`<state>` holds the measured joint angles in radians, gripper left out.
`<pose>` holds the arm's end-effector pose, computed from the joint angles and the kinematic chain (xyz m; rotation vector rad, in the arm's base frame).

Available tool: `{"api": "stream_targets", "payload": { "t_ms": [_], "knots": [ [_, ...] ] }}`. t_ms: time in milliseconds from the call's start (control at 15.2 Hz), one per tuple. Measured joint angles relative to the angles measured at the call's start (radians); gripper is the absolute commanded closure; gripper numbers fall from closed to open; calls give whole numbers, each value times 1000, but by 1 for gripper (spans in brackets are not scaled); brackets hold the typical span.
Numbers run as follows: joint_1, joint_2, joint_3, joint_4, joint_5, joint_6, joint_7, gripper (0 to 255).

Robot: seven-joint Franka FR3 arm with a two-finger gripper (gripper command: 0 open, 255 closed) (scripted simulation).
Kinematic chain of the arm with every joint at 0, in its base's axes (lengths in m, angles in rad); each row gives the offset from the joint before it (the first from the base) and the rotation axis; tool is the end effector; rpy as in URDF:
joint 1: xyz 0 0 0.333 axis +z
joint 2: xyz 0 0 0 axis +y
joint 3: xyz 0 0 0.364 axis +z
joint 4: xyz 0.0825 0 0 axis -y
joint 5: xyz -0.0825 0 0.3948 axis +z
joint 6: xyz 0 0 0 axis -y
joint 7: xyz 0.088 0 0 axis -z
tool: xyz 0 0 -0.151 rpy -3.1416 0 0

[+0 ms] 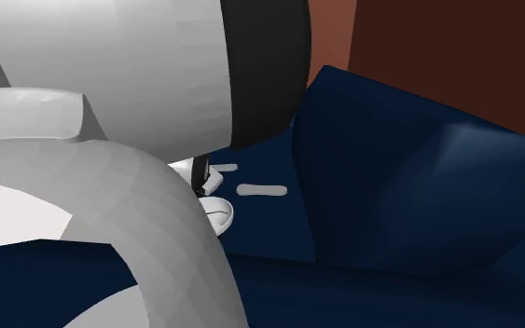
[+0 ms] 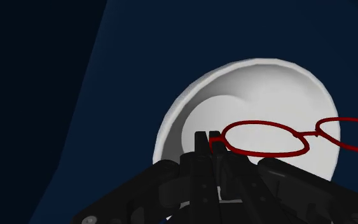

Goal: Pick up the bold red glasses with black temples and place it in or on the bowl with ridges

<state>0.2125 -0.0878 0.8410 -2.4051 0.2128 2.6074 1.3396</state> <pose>0.2586 0.4565 0.3604 -2.7985 0.6380 -0.0506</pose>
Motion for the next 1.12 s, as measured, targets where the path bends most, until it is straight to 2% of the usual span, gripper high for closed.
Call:
{"api": "stream_targets", "payload": {
  "t_ms": [198,528,594,990,1122],
  "knots": [
    [-5,26,7,-13,-27,33,19,255],
    [-6,32,8,-12,-36,37,24,255],
    [-6,32,8,-12,-36,37,24,0],
    [-6,32,8,-12,-36,37,24,0],
    [3,-24,-5,-7,25,-11,-20,0]
  ]
}}
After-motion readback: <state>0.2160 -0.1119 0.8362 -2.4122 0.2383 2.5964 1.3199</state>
